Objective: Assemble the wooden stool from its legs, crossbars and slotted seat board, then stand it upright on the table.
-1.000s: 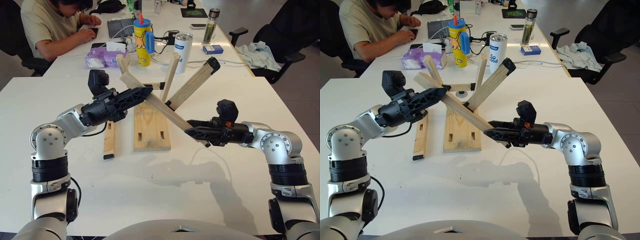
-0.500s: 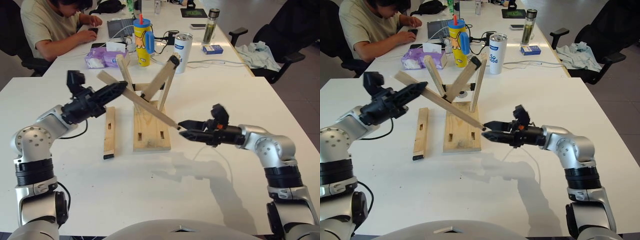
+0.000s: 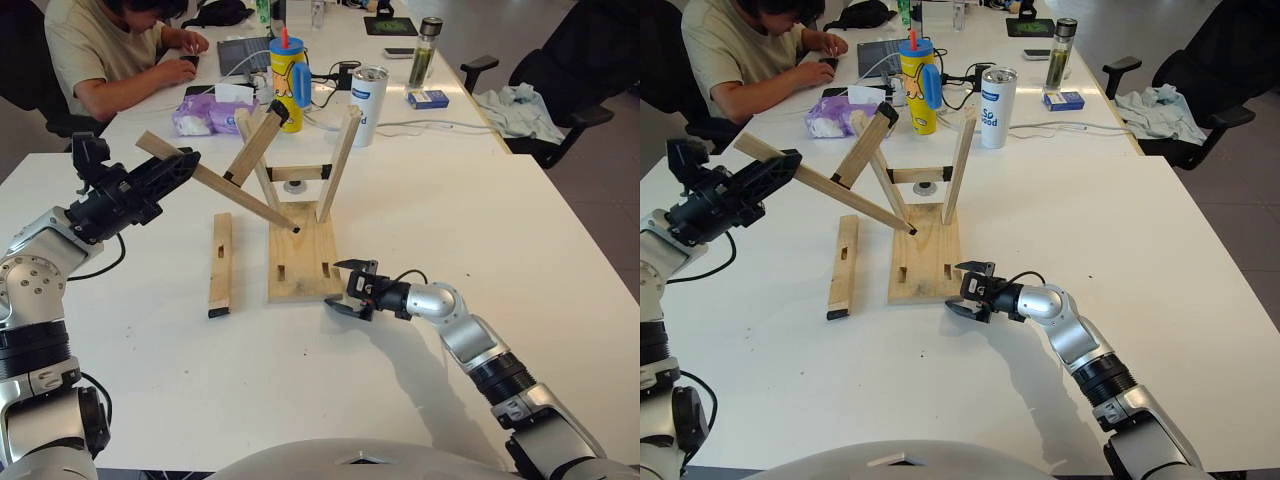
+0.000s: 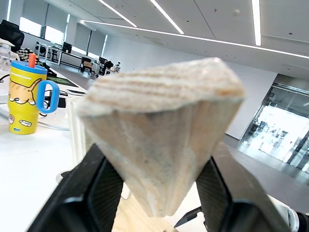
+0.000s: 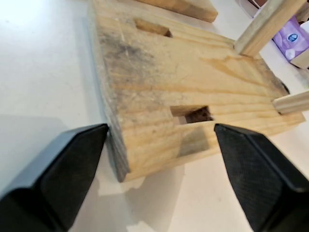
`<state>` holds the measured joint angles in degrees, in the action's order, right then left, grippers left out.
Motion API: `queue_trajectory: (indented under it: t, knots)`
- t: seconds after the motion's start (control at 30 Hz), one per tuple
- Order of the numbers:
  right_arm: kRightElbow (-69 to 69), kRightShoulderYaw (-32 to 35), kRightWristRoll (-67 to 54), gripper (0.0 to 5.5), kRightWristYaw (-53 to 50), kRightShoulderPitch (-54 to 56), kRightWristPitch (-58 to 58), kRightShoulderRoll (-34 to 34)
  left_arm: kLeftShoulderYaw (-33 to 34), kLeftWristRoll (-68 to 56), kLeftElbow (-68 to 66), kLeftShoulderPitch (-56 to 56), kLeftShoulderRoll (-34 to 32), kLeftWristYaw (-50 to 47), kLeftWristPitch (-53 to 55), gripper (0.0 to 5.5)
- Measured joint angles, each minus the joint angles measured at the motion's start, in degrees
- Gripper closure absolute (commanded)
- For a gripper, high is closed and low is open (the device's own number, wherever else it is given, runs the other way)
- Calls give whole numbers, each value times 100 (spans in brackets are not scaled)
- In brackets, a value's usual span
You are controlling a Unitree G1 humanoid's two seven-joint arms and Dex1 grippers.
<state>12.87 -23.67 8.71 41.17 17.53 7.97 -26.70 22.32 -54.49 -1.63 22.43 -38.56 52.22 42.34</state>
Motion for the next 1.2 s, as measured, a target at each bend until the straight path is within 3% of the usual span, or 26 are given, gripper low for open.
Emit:
queue_trajectory:
  t: [0.27,0.47,0.63,1.2]
  knots:
    - [515,388,83,142,-51,212,257,-203,-187,230,494,-500,178,90,-260,348]
    - [9,526,-899,142,697,-118,-600,10,-682,638,732,-533,221,213,-477,348]
    - [-113,552,-983,142,737,-195,-954,117,-807,808,730,-516,121,371,-483,348]
    - [-105,528,-934,142,609,-171,-1182,267,-1591,1791,-38,168,-151,1113,-1102,348]
